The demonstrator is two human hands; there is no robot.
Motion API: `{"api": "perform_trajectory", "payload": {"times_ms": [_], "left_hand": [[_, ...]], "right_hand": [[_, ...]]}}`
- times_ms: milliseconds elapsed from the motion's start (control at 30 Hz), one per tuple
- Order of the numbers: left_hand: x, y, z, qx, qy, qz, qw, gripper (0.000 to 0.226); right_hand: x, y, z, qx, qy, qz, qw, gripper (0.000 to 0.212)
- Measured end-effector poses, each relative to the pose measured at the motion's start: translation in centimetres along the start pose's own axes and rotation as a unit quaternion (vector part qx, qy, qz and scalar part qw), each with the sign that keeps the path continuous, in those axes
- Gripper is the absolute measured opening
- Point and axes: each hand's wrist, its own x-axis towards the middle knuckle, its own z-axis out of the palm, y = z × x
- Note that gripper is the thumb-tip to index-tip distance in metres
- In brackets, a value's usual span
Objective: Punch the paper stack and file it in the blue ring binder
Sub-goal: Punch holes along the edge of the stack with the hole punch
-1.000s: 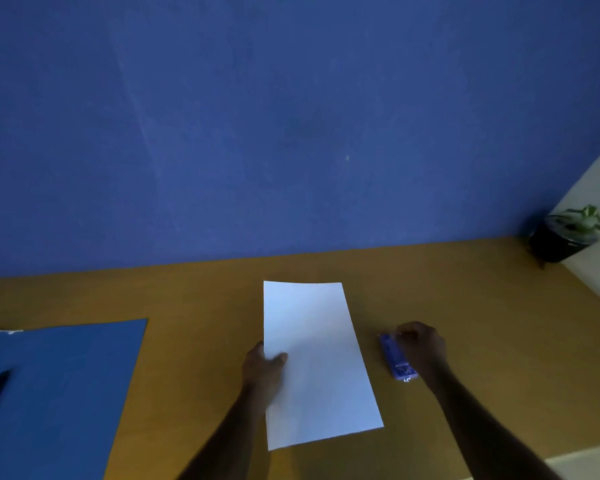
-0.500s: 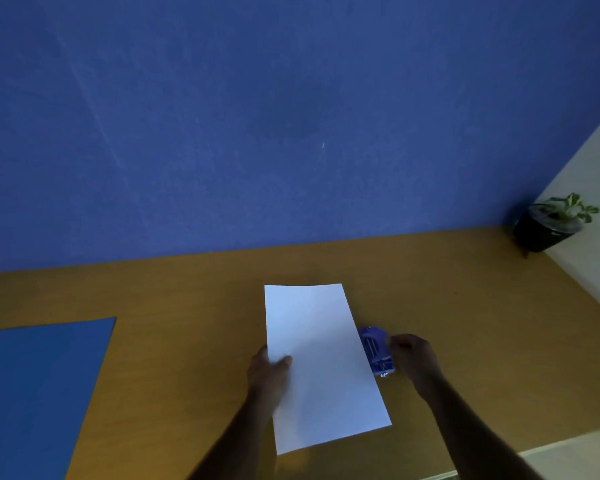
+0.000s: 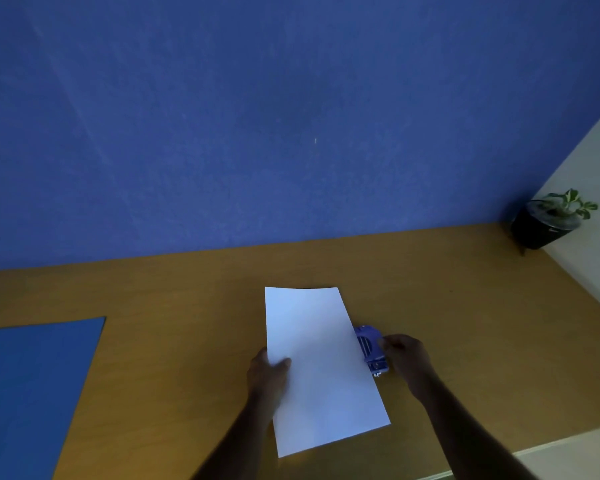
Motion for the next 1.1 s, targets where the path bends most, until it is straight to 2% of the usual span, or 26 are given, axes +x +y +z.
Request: {"api": "perform_trajectory", "payload": {"times_ms": [133,300,600,767,867,1100], "left_hand": [[0.1,0.1,0.2,0.028,-0.001,0.011,1.0,0.052],[0.0,0.2,0.4,0.032,-0.008,0.013,0.999,0.05],[0.1,0.3,0.8,0.034,-0.024,0.023,0.999,0.047],[0.3,0.2,0.9,0.038,-0.028,0.026,0.999,0.047],[0.6,0.0,0.9,0.038,-0.031,0.026,0.998,0.048],[0.8,-0.4,1.0,0.045,-0.03,0.017,0.998,0.046]], "right_hand": [[0.3,0.3,0.1,0.008,0.0,0.0,1.0,0.005],[0.6,0.5,0.1,0.01,0.0,-0.003,1.0,0.008],[1.1,0.4,-0.1,0.015,-0.01,-0.004,1.0,0.003],[1.6,0.6,-0.5,0.053,-0.024,0.016,0.998,0.024],[2.0,0.9,-0.4,0.051,-0.019,0.019,0.998,0.018],[2.8,1.3,-0.3,0.054,-0.032,0.018,0.998,0.031]]}}
